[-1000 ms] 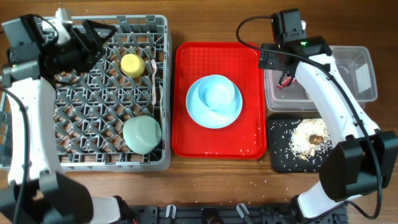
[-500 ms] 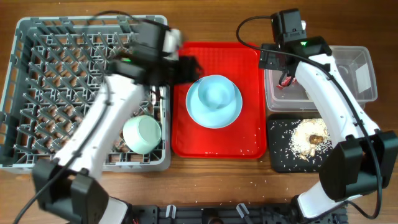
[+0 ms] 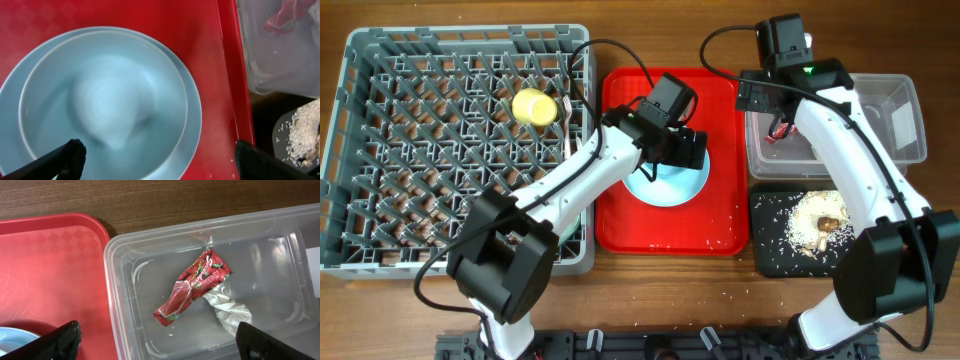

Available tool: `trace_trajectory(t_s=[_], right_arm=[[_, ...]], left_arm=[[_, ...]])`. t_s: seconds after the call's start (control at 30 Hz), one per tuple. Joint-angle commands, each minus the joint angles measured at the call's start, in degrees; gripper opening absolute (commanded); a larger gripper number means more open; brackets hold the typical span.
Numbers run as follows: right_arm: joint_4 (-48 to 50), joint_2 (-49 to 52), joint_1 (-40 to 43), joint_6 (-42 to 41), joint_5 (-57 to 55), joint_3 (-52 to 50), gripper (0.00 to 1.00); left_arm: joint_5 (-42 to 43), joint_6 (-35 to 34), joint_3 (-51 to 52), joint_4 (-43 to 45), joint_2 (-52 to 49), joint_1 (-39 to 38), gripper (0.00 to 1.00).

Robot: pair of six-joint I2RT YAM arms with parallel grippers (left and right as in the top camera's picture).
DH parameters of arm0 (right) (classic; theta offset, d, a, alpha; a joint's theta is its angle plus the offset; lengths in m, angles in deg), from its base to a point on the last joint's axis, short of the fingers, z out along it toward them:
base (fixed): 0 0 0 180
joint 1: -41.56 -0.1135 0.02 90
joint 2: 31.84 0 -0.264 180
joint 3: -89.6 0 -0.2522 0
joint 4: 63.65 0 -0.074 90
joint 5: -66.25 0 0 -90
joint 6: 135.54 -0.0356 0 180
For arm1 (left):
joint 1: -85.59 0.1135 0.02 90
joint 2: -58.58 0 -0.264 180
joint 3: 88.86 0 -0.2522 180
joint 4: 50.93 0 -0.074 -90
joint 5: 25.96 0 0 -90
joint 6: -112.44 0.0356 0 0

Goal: Sort waste into correct bins and load items into the dishwasher rack

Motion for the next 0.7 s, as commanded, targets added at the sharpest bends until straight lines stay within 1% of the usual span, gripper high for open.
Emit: trace_trajectory(t_s=[0.0, 0.07, 0.13, 0.23, 0.3, 0.4, 0.43, 0.53, 0.57, 0.6, 0.63, 0.67], right_arm=[[0.1, -0.4, 0.2, 0.7, -1.3, 0.3, 1.0], [0.1, -0.4, 0.2, 0.7, -1.3, 0.3, 1.0], [0.1, -0.4, 0.2, 0.7, -1.3, 0.3, 1.0], [0.1, -0.4, 0.2, 0.7, -1.3, 0.3, 1.0], [0.1, -0.4, 0.2, 0.7, -1.3, 0.3, 1.0], [0.1, -0.4, 0.2, 0.7, -1.3, 0.3, 1.0], [0.1, -0.4, 0.2, 0.7, -1.3, 0.3, 1.0], [0.1, -0.4, 0.2, 0.7, -1.3, 0.3, 1.0], [0.1, -0.4, 0.2, 0.7, -1.3, 0.3, 1.0], [0.1, -0.4, 0.2, 0.7, -1.3, 0.3, 1.0], [0.1, -0.4, 0.2, 0.7, -1.3, 0.3, 1.0], [0.1, -0.4, 0.2, 0.7, -1.3, 0.3, 1.0]], left_arm=[[-0.7, -1.0, 0.3, 3.2, -2.4, -1.2, 0.96], [-0.8, -0.9, 0.3, 5.6, -3.1, -2.2, 0.95], [-1.1, -0.9, 0.3, 7.0, -3.9, -3.0, 0.91], [-5.5, -0.9, 0.3, 7.8, -5.2, -3.8, 0.87], [-6.9, -0.9, 0.3, 7.8, -6.0, -4.0, 0.83], [-7.2, -0.9, 0.3, 8.2, -7.6, -4.0, 0.8], [-7.2, -0.9, 0.3, 8.2, -8.0, -4.0, 0.78], [-7.2, -0.9, 0.3, 8.5, -8.6, -4.0, 0.76], [-7.2, -1.0, 0.3, 8.7, -8.6, -4.0, 0.73], [-7.2, -0.9, 0.3, 8.9, -8.6, -4.0, 0.62], [-7.2, -0.9, 0.3, 9.0, -8.6, -4.0, 0.42], [-7.2, -0.9, 0.3, 9.0, -8.6, -4.0, 0.17]])
